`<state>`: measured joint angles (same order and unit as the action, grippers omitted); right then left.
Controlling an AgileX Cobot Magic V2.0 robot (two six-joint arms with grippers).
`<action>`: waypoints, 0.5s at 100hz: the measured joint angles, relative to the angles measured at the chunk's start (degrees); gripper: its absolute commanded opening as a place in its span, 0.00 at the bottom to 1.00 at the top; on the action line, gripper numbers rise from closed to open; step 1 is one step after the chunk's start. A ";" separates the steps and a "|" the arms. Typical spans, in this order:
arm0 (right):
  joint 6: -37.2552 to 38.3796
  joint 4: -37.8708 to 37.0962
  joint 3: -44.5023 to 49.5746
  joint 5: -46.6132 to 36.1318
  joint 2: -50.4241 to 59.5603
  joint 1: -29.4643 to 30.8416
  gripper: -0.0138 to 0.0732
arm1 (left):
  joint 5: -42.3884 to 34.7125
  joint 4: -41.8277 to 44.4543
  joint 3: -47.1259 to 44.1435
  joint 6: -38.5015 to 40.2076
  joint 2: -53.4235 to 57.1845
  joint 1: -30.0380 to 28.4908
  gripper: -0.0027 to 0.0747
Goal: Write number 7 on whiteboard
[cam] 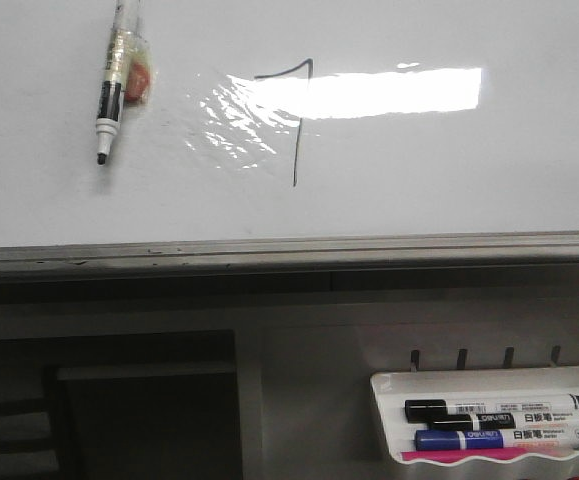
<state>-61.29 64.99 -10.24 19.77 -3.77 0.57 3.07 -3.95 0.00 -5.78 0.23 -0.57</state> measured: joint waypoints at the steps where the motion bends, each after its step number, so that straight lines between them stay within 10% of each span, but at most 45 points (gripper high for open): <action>1: 0.00 0.00 0.00 0.00 0.00 0.00 0.09 | 0.00 0.00 0.00 0.00 0.00 0.00 0.01; 39: 0.25 -0.45 0.00 -2.96 0.00 0.00 0.09 | 0.00 0.00 0.00 0.10 0.00 0.00 0.01; 50: 13.22 -14.84 0.00 -6.83 0.00 0.00 0.09 | 0.00 0.00 0.00 0.10 0.00 0.00 0.01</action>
<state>-48.07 50.15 -10.24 12.94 -3.77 0.57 3.07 -3.95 0.00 -5.68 0.23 -0.57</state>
